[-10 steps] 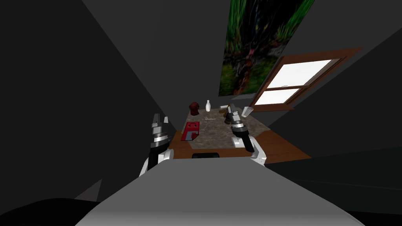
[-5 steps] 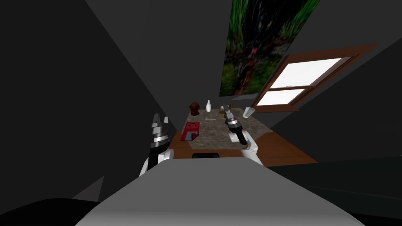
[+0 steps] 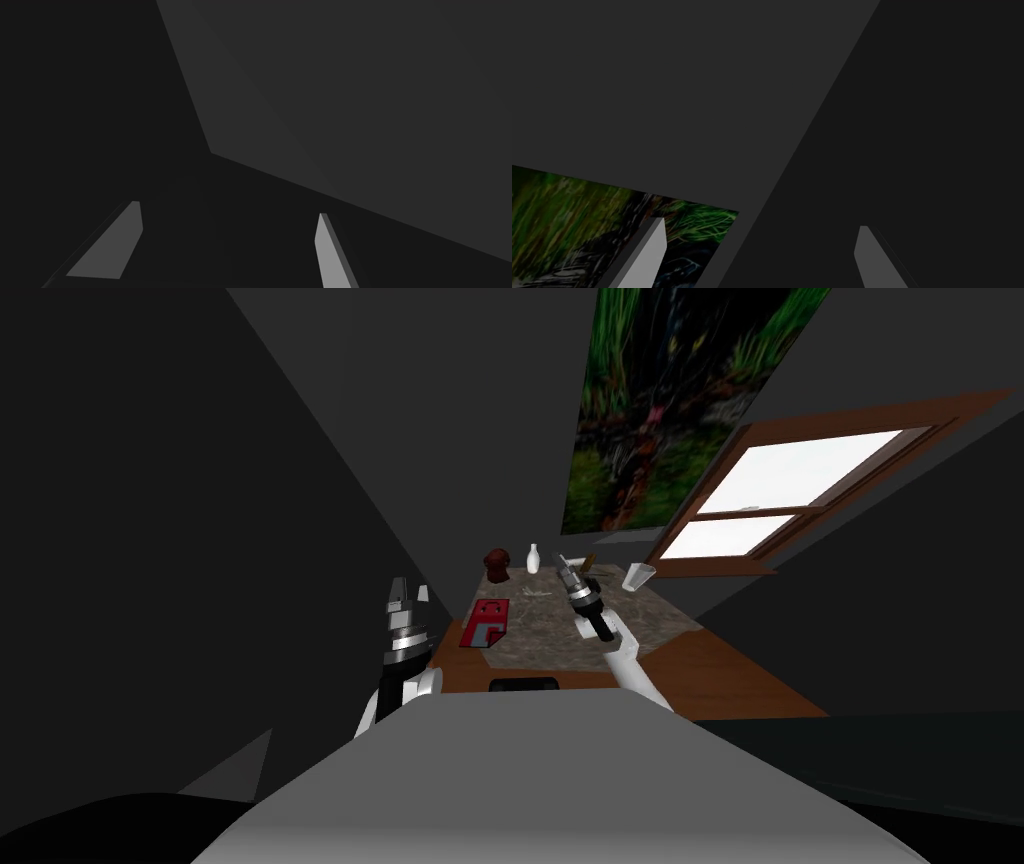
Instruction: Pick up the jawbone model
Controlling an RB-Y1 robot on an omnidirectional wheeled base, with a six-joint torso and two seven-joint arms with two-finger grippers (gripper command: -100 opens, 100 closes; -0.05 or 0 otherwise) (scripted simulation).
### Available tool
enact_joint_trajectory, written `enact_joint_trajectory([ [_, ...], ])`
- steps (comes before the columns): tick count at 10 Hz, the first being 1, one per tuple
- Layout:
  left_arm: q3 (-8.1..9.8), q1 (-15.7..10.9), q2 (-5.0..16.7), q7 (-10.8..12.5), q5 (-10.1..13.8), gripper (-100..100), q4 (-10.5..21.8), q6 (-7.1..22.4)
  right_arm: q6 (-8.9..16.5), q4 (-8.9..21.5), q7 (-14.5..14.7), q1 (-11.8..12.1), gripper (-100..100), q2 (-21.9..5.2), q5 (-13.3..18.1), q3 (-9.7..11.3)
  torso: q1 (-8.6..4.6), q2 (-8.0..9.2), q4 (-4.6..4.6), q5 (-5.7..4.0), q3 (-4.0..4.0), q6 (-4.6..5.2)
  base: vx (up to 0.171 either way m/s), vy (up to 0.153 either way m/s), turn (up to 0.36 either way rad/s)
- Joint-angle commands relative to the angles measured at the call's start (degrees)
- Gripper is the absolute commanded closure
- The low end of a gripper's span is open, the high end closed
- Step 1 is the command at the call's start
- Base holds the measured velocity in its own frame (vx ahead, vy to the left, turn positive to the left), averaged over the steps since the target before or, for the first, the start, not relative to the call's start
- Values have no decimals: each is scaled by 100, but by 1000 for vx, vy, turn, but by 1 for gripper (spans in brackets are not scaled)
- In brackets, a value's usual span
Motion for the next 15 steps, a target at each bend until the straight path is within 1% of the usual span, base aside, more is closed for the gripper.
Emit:
enact_joint_trajectory([
  [1,0,0,0,0,0,0,0,0,-81,286,42,-286,-100,-78,286,117,0,0,0,0,0,0,14,-12,68],
  [2,0,0,0,0,0,0,0,0,-81,431,42,-422,-100,-78,296,117,2,0,0,1,0,-2,14,-8,41],
  [3,0,0,0,0,0,0,0,0,-179,645,68,-654,-100,-163,548,219,3,-1,0,1,-1,0,15,-5,73],
  [4,0,0,0,0,0,0,0,0,-179,769,68,-759,-100,-163,554,219,5,-1,0,1,0,-1,12,-6,43],
  [5,0,0,0,0,0,0,0,0,-179,837,68,-759,-100,-163,554,219,5,0,0,1,0,1,6,-2,-3],
  [6,0,0,0,0,0,0,0,0,-282,1040,91,-1020,-100,-253,818,333,5,4,0,1,2,2,8,2,77],
  [7,0,0,0,0,0,0,0,0,-282,1219,91,-1093,-100,-253,818,333,7,2,1,2,1,-1,12,-2,47],
  [8,0,0,0,0,0,0,0,0,-390,1354,112,-1287,-100,-352,1075,458,7,2,0,1,1,1,14,2,74],
  [9,0,0,0,0,0,0,0,0,-390,1534,112,-1421,-100,-352,1088,458,9,1,0,2,0,-1,12,1,41],
  [10,0,0,0,0,0,0,0,0,-390,1604,112,-1421,-100,-352,1088,458,7,1,0,2,1,2,6,1,-9],
  [11,0,0,0,0,0,0,0,0,-500,1815,130,-1679,-100,-458,1361,592,6,4,0,1,2,3,9,5,62],
  [12,0,0,0,0,0,0,0,0,-500,1990,130,-1743,-100,-458,1361,592,9,3,1,2,2,-1,10,5,58],
  [13,0,0,0,0,0,0,0,0,-613,2131,146,-1946,-100,-574,1617,734,9,3,0,2,2,2,9,13,87],
  [14,0,0,0,0,0,0,0,0,-613,2324,146,-2058,-100,-574,1636,734,12,3,1,3,2,0,10,9,41],
  [15,0,0,0,0,0,0,0,0,-613,2376,146,-2058,-100,-574,1636,734,11,3,0,2,2,2,6,4,-8],
])
